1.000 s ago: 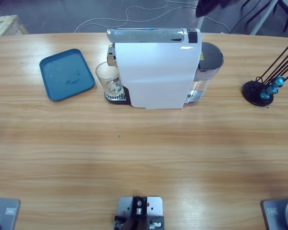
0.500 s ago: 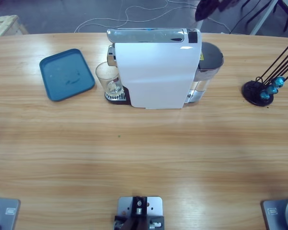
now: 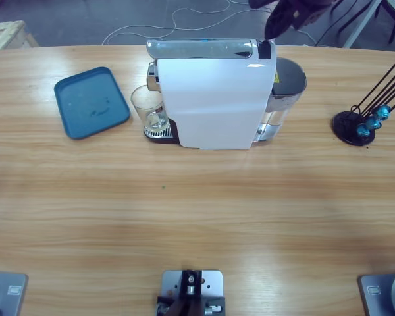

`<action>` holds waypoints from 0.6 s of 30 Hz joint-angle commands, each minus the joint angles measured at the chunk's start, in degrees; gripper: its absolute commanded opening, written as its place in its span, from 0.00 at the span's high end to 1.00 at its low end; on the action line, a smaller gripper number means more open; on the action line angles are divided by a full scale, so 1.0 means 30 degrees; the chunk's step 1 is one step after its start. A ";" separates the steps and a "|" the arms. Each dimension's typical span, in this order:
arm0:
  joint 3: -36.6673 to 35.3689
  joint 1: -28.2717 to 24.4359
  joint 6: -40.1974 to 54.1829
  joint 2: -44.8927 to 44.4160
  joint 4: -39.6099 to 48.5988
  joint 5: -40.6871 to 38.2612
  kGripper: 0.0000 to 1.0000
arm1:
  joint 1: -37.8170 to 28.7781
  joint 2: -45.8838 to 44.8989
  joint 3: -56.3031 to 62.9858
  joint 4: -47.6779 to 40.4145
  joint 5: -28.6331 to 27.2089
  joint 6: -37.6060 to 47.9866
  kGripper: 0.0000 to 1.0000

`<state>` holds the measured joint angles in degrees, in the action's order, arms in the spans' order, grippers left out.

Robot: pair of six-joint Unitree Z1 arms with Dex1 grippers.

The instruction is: Pour coffee

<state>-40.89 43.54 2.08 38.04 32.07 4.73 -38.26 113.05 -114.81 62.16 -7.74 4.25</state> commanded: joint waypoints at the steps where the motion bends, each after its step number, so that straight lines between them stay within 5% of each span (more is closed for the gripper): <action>1: 0.0650 0.0134 -0.0136 0.0592 -0.0271 0.0034 0.29 | -0.0496 0.1186 0.0077 0.0251 0.0331 0.0206 1.00; 18: 0.0662 0.0134 -0.0136 0.0574 -0.0260 0.0034 0.29 | -0.0549 0.0899 0.2227 -0.0816 0.0355 0.0511 1.00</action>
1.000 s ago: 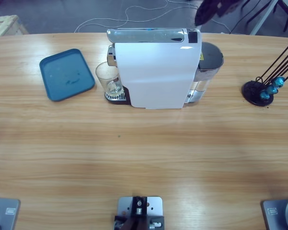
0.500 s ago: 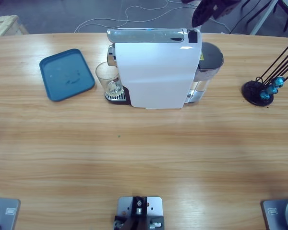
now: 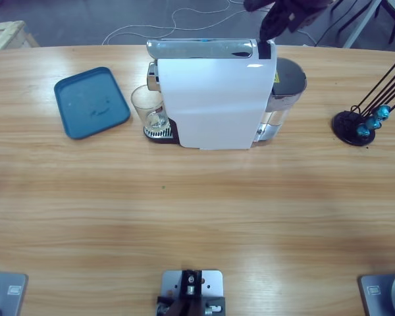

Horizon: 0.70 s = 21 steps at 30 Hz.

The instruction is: Pour coffee

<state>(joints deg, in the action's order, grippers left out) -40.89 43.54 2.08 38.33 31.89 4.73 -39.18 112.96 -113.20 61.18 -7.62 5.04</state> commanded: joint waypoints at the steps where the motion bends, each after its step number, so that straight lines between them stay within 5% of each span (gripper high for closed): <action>1: 0.0662 0.0134 -0.0136 0.0496 -0.0199 0.0033 0.29 | -0.0240 0.0929 0.1757 -0.0530 0.0315 0.0252 1.00; 11: 0.0650 0.0134 -0.0136 0.0718 -0.0210 0.0033 0.28 | -0.0240 -0.1930 -0.0926 0.0396 0.0227 0.0106 1.00; 12: 0.0650 0.0134 -0.0136 0.0818 -0.0205 0.0004 0.27 | -0.0240 -0.2346 -0.1119 0.0642 0.0250 0.0118 0.76; 13: 0.0650 0.0134 -0.0136 0.0906 -0.0210 -0.0084 0.26 | -0.0240 -0.2604 -0.1313 0.1052 0.0297 0.0135 0.28; 14: 0.0644 0.0134 -0.0136 0.0988 -0.0222 -0.0113 0.26 | -0.0240 -0.2751 -0.1465 0.1480 0.0502 0.0135 0.05; 16: 0.0621 0.0134 -0.0136 0.1140 -0.0269 -0.0113 0.23 | -0.0240 -0.2839 -0.1676 0.2230 0.0842 0.0135 0.00; 19: 0.0591 0.0134 -0.0294 0.1123 -0.0345 -0.0084 0.04 | -0.0240 -0.2715 -0.2098 0.3021 0.1287 0.0164 0.00; 21: 0.0562 0.0134 -0.0311 0.0953 -0.0345 -0.0084 0.02 | -0.0240 -0.2628 -0.2168 0.3308 0.1440 0.0223 0.00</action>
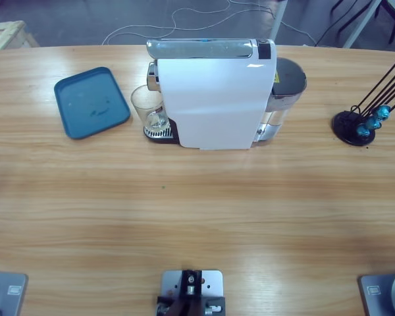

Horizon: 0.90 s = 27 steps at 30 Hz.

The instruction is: Pour coffee

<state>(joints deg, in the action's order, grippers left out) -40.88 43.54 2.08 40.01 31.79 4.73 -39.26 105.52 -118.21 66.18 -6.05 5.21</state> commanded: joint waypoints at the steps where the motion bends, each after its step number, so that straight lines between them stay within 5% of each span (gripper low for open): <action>1: 0.0562 0.0135 -0.0311 0.0345 -0.0314 -0.0076 0.02 | -0.0213 -0.0111 -0.0483 0.1760 0.1033 0.0169 0.00; 27: 0.0913 0.0135 -0.0487 0.1077 -0.0689 -0.0334 0.02 | -0.0213 -0.0656 -0.0325 0.3019 0.1244 -0.0054 0.00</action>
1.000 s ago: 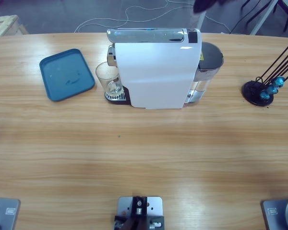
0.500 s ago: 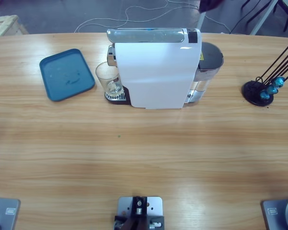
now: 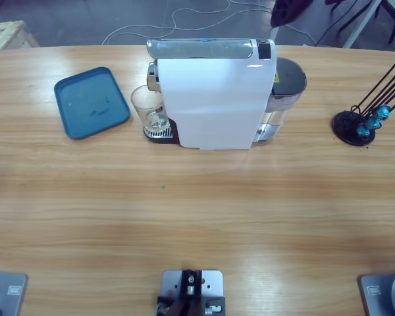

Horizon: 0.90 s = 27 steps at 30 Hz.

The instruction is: Pour coffee

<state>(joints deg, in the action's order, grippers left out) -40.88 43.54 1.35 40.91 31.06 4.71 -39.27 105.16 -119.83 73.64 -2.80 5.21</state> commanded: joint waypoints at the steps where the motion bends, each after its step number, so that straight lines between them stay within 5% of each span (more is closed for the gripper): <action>1: 0.0917 0.0135 -0.0245 0.0817 -0.0469 -0.0344 0.02 | -0.0211 -0.0607 0.0215 0.0583 0.0131 -0.0107 0.00; 27: 0.1597 0.0135 -0.0045 -0.0114 -0.1032 -0.0807 0.01 | -0.0211 -0.3167 0.1727 0.1345 0.0348 -0.0107 0.00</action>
<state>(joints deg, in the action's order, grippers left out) -38.83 43.54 1.28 42.23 29.05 2.91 -39.27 99.79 -118.49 77.53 -2.80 4.42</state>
